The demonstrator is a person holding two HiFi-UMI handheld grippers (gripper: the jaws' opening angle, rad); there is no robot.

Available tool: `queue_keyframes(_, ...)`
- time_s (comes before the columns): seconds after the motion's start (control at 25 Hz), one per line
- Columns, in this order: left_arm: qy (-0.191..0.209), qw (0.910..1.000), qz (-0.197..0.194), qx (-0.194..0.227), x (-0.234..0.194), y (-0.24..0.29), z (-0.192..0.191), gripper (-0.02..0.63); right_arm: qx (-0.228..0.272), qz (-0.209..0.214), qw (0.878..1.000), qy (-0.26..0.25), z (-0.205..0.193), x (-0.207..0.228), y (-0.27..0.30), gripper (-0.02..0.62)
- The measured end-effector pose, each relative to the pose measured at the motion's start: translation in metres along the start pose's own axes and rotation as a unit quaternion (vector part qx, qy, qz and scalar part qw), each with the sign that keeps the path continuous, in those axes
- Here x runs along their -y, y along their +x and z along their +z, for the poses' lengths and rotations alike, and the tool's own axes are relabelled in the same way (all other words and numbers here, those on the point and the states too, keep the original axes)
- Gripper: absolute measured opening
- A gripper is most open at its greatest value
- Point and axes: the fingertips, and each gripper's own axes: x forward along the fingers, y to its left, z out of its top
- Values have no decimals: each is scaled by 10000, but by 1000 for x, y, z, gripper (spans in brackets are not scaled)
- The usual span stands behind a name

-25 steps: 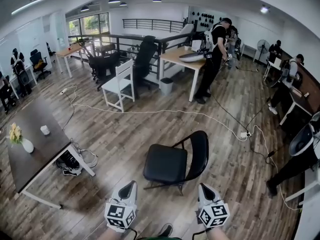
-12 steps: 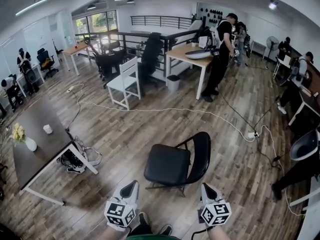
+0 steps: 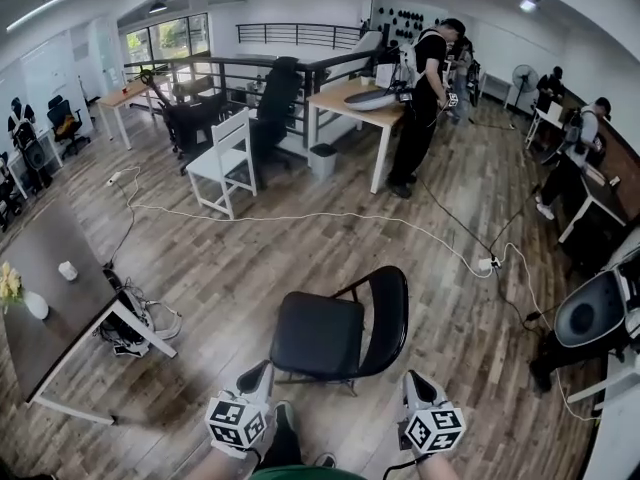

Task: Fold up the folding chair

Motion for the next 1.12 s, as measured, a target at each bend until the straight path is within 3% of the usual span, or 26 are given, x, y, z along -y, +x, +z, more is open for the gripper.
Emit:
queue_keyframes(0.28, -268, 9984, -450, -210, -60, 73, -20, 14, -309, -631, 9975, 43, -3, 29, 51, 3)
queue_keyframes(0.56, -556, 9922, -747, -824, -150, 149, -60, 15, -500, -1057, 9929, 206, 1, 36, 123, 3)
queue_keyframes(0.8, -766, 9824, -918, -1433, -202, 199, -103, 25, -541, -1431, 9878, 274, -3, 47, 163, 3)
queue_keyframes(0.88, -803, 9784, -974, -1639, -212, 214, -116, 89, -571, -1501, 9867, 258, -5, 50, 172, 3)
queue_keyframes(1.12, -676, 9610, -1170, -2414, -213, 247, -174, 135, -783, -1670, 9826, 233, -31, 76, 187, 3)
